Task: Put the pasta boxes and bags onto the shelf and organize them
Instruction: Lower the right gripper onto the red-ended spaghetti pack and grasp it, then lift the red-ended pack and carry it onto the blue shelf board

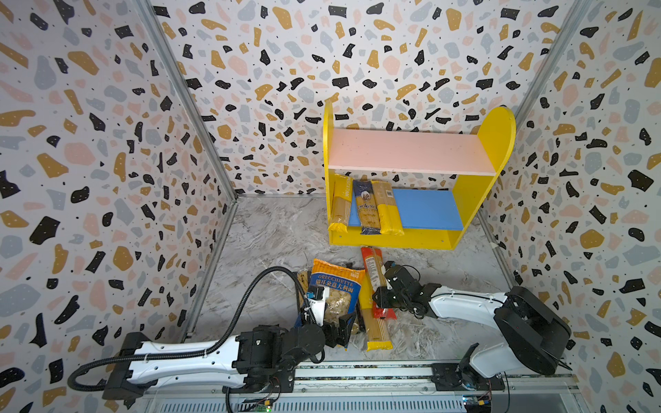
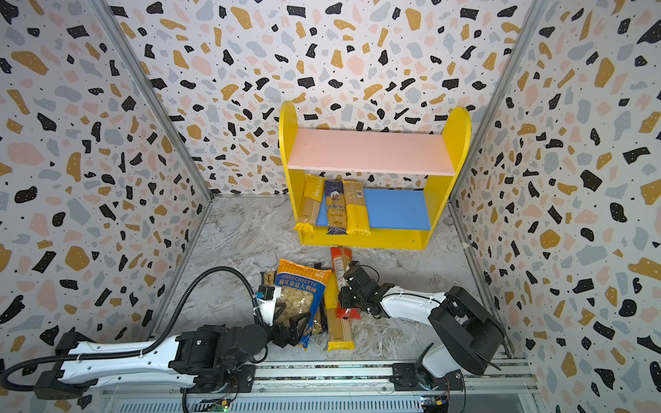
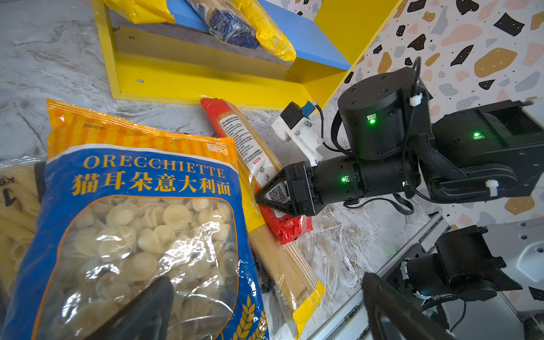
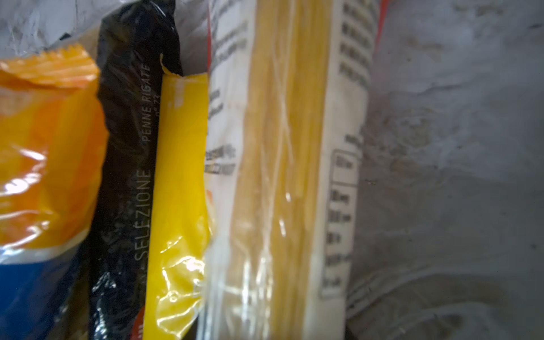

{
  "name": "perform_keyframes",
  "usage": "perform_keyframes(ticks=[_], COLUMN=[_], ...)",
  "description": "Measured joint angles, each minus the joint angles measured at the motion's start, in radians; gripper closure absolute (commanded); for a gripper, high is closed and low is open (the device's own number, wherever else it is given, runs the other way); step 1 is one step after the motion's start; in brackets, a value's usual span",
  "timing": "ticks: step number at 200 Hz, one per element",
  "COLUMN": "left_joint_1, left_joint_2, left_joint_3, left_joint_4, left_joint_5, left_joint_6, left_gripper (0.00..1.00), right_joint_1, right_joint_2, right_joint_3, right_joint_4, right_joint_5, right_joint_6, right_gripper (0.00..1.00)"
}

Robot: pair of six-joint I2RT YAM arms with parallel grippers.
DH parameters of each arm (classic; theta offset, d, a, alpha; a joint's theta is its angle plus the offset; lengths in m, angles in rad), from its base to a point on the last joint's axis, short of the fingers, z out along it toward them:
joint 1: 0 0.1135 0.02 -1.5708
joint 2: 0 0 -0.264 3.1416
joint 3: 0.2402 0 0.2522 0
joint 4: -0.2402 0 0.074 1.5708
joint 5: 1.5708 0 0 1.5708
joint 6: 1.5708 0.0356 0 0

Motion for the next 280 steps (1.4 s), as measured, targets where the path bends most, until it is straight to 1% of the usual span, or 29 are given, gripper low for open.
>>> perform_keyframes(ticks=[32, 72, 102, 131, 170, 202, 227, 257, 280], left_joint_1=[0.000, 0.000, 0.000, 0.000, 0.000, 0.000, 0.000, 0.000, 0.000], left_joint_2=[-0.004, -0.004, 0.007, 0.033, 0.071, 0.093, 0.105, 0.124, 0.156], left_joint_3=[0.000, 0.000, 0.001, 0.003, 0.021, 0.048, 0.061, 0.083, 0.118], left_joint_4=[-0.010, -0.014, -0.014, -0.014, -0.011, -0.006, -0.005, -0.005, -0.005], left_joint_5=[-0.005, -0.011, -0.012, -0.011, -0.005, 0.001, 0.002, 0.001, 0.001], left_joint_6=[0.000, 0.000, 0.000, 0.000, 0.000, 0.002, 0.010, 0.028, 0.046], left_gripper=[0.00, 0.00, 0.00, 0.00, 0.00, 0.00, 0.00, 0.00, 0.00], right_joint_1=[-0.002, -0.058, -0.089, -0.101, -0.111, -0.119, -0.120, -0.122, -0.128], right_joint_2=[-0.109, -0.336, -0.511, -0.668, -0.816, -0.876, -0.885, -0.871, -0.816], right_joint_3=[-0.067, -0.145, -0.152, -0.151, -0.135, -0.066, 0.008, 0.088, 0.152], right_joint_4=[-0.055, -0.217, -0.370, -0.481, -0.640, -0.768, -0.816, -0.844, -0.852], right_joint_5=[-0.021, -0.074, -0.090, -0.089, -0.083, -0.047, -0.019, 0.024, 0.061], right_joint_6=[0.003, -0.004, -0.005, -0.004, -0.003, -0.002, -0.004, -0.014, -0.040], right_gripper=[0.78, 0.78, 0.79, 0.79, 0.79, 0.79, 0.77, 0.75, 0.76])
